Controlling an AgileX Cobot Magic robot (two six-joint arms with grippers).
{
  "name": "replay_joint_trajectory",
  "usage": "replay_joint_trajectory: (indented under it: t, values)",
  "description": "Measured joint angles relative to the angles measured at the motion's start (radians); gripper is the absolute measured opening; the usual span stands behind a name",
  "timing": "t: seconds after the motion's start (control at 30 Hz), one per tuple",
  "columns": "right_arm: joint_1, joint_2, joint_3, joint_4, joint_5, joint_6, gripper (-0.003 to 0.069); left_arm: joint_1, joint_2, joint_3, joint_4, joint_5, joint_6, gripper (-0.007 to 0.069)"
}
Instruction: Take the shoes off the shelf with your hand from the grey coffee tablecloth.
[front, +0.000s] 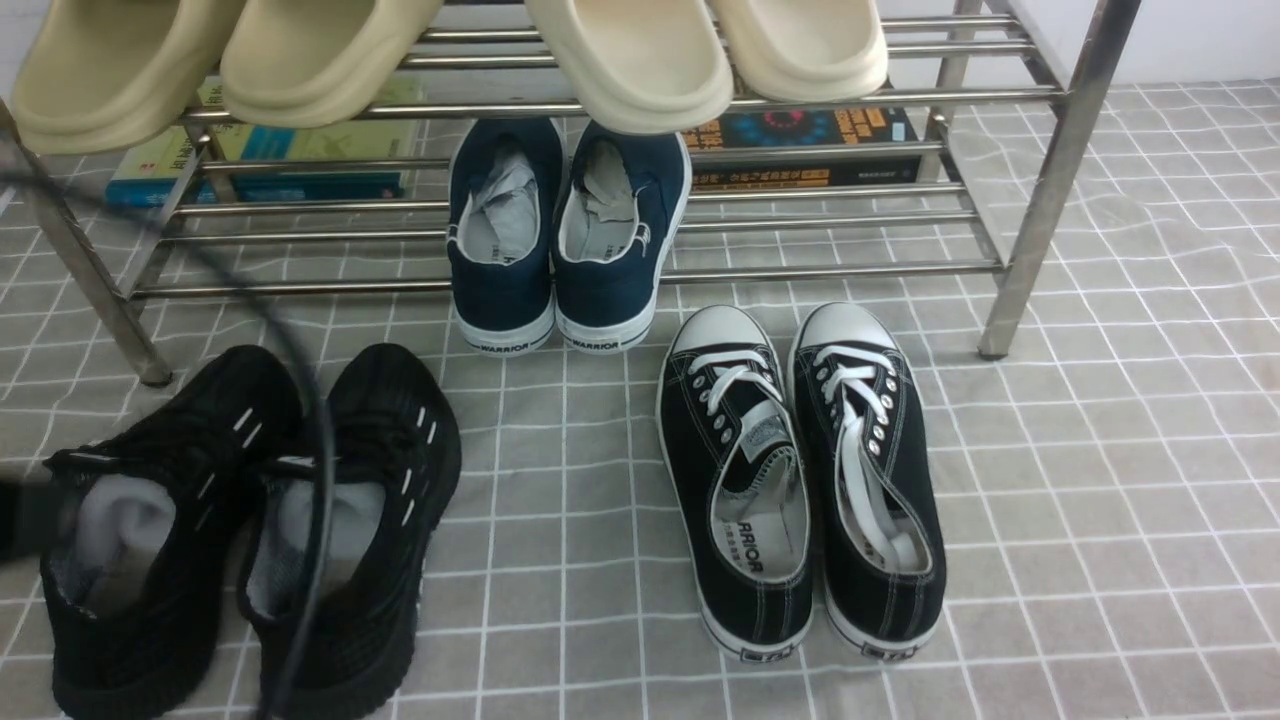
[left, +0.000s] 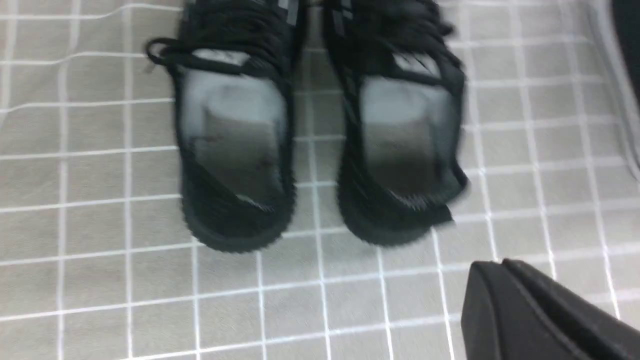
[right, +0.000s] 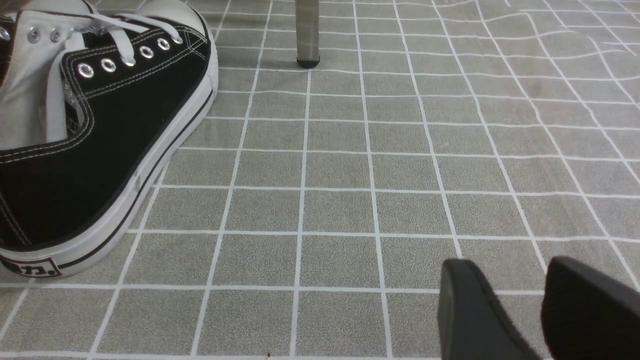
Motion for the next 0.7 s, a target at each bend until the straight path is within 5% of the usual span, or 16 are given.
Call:
replay_joint_trajectory:
  t: [0.1,0.37,0.7]
  values:
    - [0.0,0.0,0.0,0.0,0.0,0.0,0.0239,0.0,-0.166,0.101,-0.051,-0.04,0.036,0.0001]
    - [0.0,0.0,0.0,0.0,0.0,0.0,0.0239,0.0,-0.448,0.356,-0.12,-0.449,-0.019,0.0002]
    - [0.0,0.0,0.0,0.0,0.0,0.0,0.0239,0.0,-0.48,0.47,-0.054,-0.49,-0.022,0.0012]
